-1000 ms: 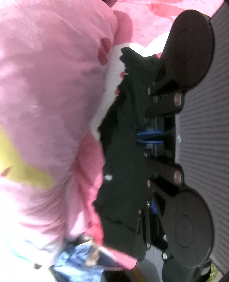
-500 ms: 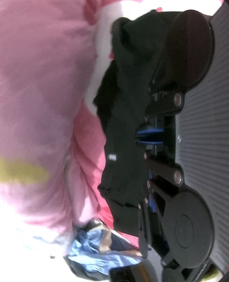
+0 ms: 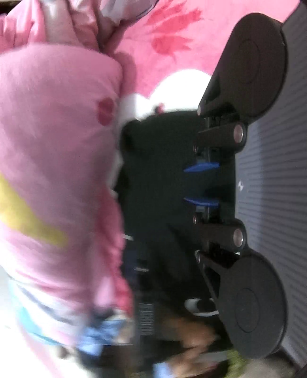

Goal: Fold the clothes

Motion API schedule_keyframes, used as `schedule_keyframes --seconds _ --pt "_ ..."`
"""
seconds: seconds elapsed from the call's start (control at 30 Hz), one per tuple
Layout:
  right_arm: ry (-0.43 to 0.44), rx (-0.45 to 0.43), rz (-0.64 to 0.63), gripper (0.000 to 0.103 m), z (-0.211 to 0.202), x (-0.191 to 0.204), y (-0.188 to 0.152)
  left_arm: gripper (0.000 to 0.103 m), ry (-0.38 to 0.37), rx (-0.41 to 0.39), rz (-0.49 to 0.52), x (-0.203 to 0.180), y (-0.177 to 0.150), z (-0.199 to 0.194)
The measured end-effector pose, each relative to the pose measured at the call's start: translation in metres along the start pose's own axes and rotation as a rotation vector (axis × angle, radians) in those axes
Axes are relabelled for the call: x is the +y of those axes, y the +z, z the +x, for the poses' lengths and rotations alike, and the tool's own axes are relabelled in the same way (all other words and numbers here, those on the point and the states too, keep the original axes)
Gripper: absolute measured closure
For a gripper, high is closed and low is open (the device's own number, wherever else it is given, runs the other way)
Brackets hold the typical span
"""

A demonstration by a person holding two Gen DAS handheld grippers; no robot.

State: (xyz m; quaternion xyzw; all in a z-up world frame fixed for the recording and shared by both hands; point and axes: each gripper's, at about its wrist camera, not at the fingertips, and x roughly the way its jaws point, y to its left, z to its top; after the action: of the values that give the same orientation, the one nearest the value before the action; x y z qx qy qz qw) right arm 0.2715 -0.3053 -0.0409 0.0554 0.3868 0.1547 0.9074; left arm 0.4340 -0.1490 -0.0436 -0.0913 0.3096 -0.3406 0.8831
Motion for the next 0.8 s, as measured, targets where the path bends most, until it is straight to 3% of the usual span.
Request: schedule_keyframes --seconds 0.13,0.27,0.33,0.53,0.63,0.8 --pt "-0.04 0.012 -0.126 0.086 0.004 0.028 -0.027 0.049 -0.048 0.012 -0.012 -0.006 -0.004 0.01" --pt "0.002 0.022 -0.171 0.084 -0.015 0.036 -0.041 0.049 -0.014 0.078 -0.018 -0.008 -0.014 0.032" --pt "0.015 0.009 -0.134 0.086 -0.027 0.025 -0.042 0.049 0.004 0.1 -0.021 -0.007 -0.017 0.037" --pt "-0.101 -0.113 0.227 0.083 -0.046 -0.063 -0.035 0.049 0.009 0.096 -0.052 -0.002 -0.018 0.035" --pt "-0.04 -0.077 0.407 0.082 -0.033 -0.104 -0.04 0.049 0.011 0.096 -0.058 0.0 -0.018 0.036" --pt "0.112 -0.037 0.524 0.081 -0.02 -0.122 -0.058 0.049 0.018 0.085 -0.056 -0.001 -0.019 0.038"
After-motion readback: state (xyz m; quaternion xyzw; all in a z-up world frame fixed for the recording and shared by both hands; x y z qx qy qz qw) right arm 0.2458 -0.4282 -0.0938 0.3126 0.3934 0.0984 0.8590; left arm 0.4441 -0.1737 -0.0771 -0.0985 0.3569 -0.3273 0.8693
